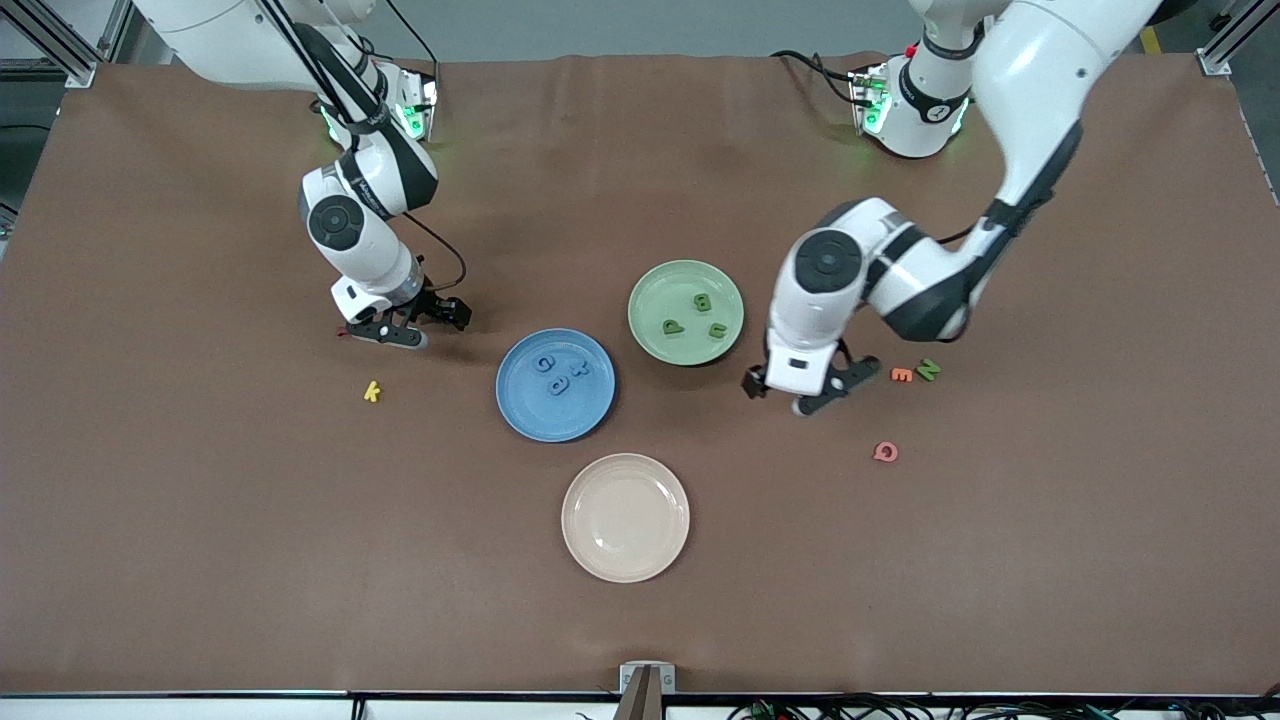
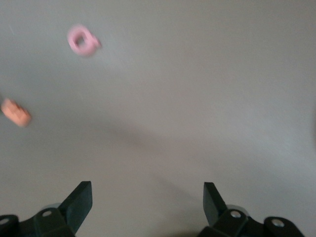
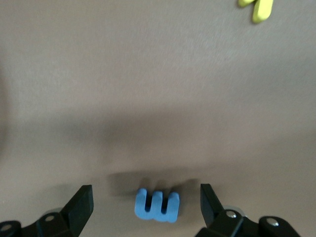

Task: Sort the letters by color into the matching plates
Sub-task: 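Grasp the blue E with the right gripper while the left gripper reaches green N, then carry the blue E to the blue plate while the left gripper grasps N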

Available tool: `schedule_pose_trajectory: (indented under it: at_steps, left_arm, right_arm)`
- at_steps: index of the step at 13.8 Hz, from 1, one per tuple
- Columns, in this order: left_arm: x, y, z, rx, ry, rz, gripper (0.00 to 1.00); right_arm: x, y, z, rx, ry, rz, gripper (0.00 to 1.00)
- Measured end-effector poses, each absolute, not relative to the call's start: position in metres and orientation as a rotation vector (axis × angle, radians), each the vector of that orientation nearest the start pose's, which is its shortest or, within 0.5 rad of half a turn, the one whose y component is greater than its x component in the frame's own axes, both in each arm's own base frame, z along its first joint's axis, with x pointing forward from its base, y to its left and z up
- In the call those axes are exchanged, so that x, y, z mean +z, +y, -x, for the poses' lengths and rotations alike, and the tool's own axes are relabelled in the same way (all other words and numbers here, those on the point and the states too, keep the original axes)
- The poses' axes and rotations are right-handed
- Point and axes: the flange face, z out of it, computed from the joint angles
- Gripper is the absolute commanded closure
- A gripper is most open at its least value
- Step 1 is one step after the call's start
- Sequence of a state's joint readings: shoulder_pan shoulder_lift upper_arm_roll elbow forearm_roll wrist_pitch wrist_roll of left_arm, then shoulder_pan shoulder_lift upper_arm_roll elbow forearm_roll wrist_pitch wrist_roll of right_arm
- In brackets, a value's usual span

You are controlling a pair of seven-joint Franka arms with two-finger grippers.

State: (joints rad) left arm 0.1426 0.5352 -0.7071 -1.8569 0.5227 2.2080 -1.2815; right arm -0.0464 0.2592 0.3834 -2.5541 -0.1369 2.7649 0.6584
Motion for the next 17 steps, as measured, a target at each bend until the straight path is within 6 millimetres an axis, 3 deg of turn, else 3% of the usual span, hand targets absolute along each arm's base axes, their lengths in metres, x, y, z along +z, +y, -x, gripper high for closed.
schedule_pose_trajectory:
  at_steps: [3,5,7,13,17]
  left_arm:
    - [0.288,-0.243,-0.580,-0.047,-0.451,3.023,0.01]
    - [0.287,-0.196,-0.594,-0.027,-0.365,3.026,0.01]
    - [0.284,-0.152,-0.604,-0.008,-0.408,3.015,0.01]
    - [0.253,-0.069,-0.589,0.107,-0.696,2.925,0.04]
    - [0.239,-0.036,-0.571,0.151,-0.859,2.853,0.06]
  right_arm:
    - [0.178,0.178,-0.410,0.074,0.301,3.098,0.21]
    - [0.177,0.181,-0.408,0.076,0.300,3.099,0.21]
    - [0.177,0.180,-0.409,0.077,0.303,3.100,0.21]
    - [0.176,0.177,-0.408,0.088,0.311,3.104,0.21]
    - [0.174,0.174,-0.408,0.095,0.320,3.106,0.21]
